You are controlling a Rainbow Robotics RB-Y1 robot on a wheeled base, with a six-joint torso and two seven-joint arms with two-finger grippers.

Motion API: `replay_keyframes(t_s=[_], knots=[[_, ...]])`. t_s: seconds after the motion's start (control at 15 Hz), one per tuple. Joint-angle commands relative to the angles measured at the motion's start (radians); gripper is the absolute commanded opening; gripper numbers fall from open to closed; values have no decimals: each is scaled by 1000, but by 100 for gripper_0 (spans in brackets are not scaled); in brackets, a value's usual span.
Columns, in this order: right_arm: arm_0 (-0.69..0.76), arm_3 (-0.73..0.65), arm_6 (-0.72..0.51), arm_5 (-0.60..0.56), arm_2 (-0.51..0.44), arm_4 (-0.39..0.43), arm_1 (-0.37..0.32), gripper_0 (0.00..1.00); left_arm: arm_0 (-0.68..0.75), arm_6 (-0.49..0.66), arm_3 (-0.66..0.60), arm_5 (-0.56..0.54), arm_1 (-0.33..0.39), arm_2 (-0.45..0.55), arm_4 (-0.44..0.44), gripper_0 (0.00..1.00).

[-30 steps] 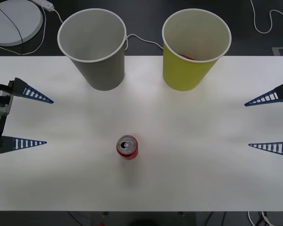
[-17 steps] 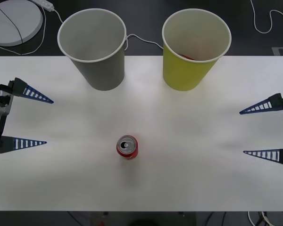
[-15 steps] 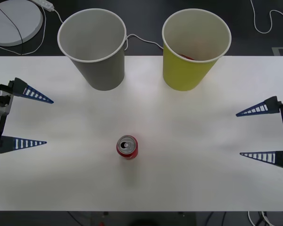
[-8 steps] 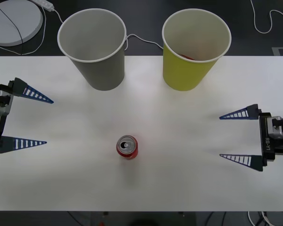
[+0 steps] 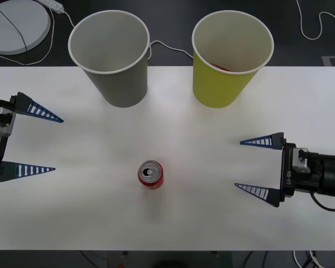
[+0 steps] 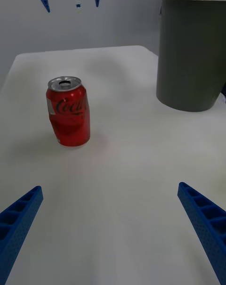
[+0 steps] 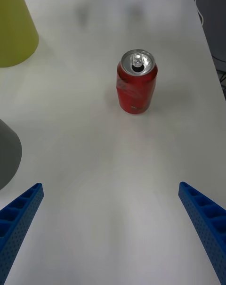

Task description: Put the can into the green bin and the plastic bottle into the gray bin

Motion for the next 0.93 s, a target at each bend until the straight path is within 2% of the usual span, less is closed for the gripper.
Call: replay_keyframes(t_s=[0.07, 0.4, 0.93], knots=[[0, 17, 9, 15, 1, 15, 69, 100, 0, 0, 0, 0, 0, 0, 0, 100], [0, 31, 28, 53, 36, 41, 148, 100, 0, 0, 0, 0, 0, 0, 0, 100], [-17, 31, 84, 274, 272, 7, 204, 100, 0, 0, 0, 0, 0, 0, 0, 100]])
